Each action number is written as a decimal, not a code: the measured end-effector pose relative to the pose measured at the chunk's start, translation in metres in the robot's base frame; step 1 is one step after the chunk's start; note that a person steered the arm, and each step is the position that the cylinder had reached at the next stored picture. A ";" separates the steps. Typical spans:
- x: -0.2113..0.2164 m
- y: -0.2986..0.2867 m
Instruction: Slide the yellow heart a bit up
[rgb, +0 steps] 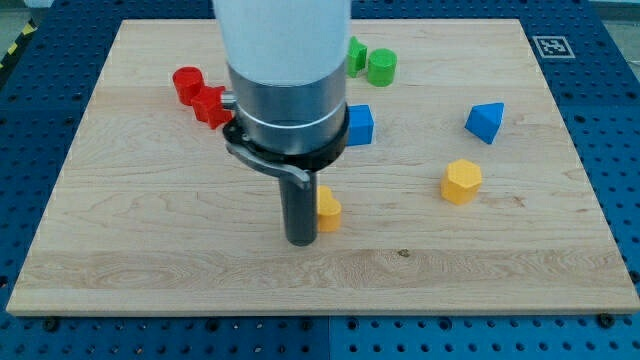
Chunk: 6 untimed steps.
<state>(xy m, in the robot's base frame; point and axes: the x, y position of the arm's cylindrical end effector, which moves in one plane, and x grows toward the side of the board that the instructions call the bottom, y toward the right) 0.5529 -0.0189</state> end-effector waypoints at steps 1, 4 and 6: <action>-0.006 0.011; -0.034 0.015; -0.042 0.005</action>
